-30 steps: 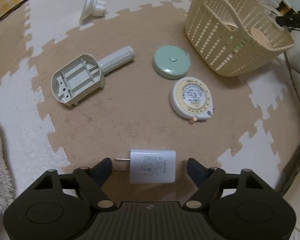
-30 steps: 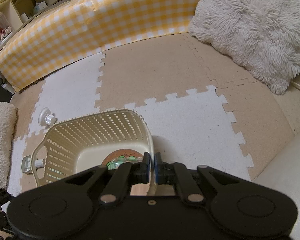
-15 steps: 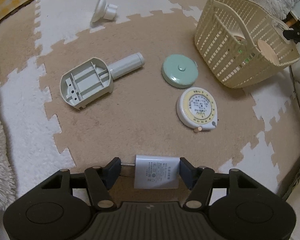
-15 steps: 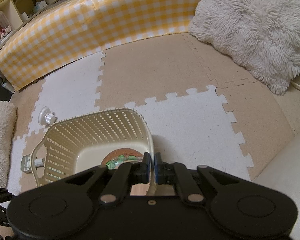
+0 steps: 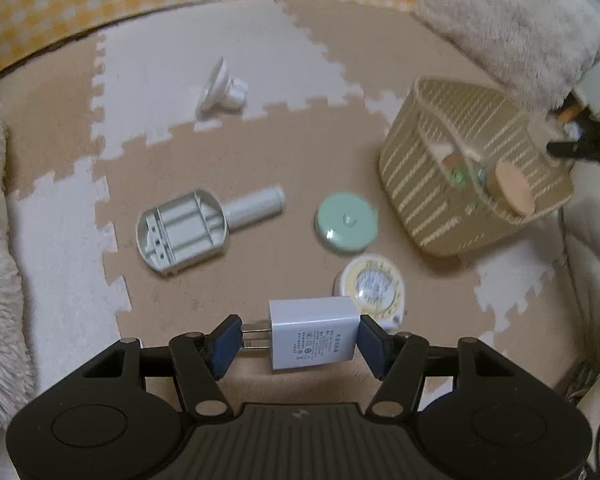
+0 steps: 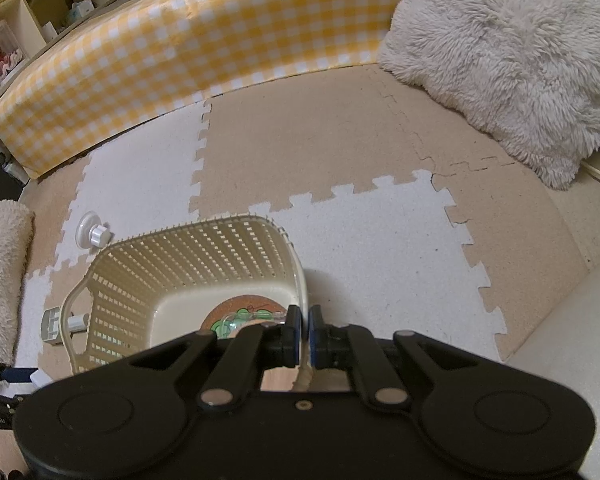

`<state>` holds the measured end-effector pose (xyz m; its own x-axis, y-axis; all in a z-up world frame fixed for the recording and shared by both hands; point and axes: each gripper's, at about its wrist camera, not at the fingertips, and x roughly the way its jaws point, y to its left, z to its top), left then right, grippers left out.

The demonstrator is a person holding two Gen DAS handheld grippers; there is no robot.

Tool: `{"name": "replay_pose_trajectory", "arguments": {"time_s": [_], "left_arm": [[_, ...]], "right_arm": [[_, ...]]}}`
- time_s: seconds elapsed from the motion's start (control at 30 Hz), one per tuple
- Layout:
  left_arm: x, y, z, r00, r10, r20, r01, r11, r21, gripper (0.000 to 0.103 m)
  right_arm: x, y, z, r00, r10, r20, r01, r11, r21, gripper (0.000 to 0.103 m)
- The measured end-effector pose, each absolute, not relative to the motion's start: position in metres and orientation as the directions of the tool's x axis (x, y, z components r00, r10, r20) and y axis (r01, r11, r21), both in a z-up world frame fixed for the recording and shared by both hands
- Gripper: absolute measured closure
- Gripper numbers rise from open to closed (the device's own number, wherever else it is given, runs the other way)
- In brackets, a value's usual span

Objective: Organize rigid objects
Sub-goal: 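Carry the white charger with the left gripper into the basket and release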

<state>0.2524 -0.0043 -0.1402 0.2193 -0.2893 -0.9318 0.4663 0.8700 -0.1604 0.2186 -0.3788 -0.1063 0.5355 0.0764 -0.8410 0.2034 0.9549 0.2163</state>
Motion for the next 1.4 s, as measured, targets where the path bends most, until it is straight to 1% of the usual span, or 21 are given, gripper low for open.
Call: {"name": "replay_pose_trajectory", "arguments": {"time_s": [0.13,0.27,0.37,0.43,0.7,0.87,0.97,1.17,1.4], "left_arm": [[0.248,-0.013,-0.162,0.185,-0.188,-0.965,0.523,0.85,-0.065,0.04],[0.249,-0.022,-0.166,0.238,-0.166,-0.957,0.515,0.857,-0.02,0.039],[0.244,-0.032,-0.172,0.261,-0.117,-0.958,0.538,0.842,0.043,0.04],[0.242,-0.032,-0.173,0.269,-0.113,-0.956,0.537,0.842,0.052,0.039],[0.248,-0.025,-0.17,0.244,-0.15,-0.958,0.472,0.881,-0.018,0.041],[0.25,-0.022,-0.151,0.285,-0.202,-0.937,0.441,0.896,-0.059,0.041],[0.252,-0.019,-0.132,0.321,-0.258,-0.911,0.415,0.903,-0.11,0.041],[0.249,-0.029,-0.077,0.416,-0.409,-0.812,0.394,0.886,-0.245,0.041],[0.262,-0.076,-0.054,0.426,-0.517,-0.743,0.409,0.842,-0.352,0.041]], "right_arm": [[0.219,-0.378,-0.107,0.532,0.075,-0.843,0.202,0.956,0.212,0.098],[0.22,-0.378,-0.107,0.53,0.074,-0.845,0.2,0.957,0.21,0.098],[0.22,-0.378,-0.108,0.528,0.076,-0.846,0.2,0.957,0.211,0.098],[0.22,-0.379,-0.108,0.528,0.076,-0.846,0.2,0.957,0.211,0.098],[0.22,-0.378,-0.108,0.528,0.076,-0.846,0.201,0.957,0.211,0.098],[0.22,-0.378,-0.108,0.528,0.076,-0.846,0.201,0.957,0.211,0.098],[0.22,-0.378,-0.108,0.527,0.078,-0.846,0.201,0.956,0.213,0.098],[0.22,-0.378,-0.108,0.526,0.075,-0.847,0.199,0.957,0.209,0.098],[0.22,-0.379,-0.108,0.525,0.083,-0.847,0.199,0.956,0.217,0.098]]}}
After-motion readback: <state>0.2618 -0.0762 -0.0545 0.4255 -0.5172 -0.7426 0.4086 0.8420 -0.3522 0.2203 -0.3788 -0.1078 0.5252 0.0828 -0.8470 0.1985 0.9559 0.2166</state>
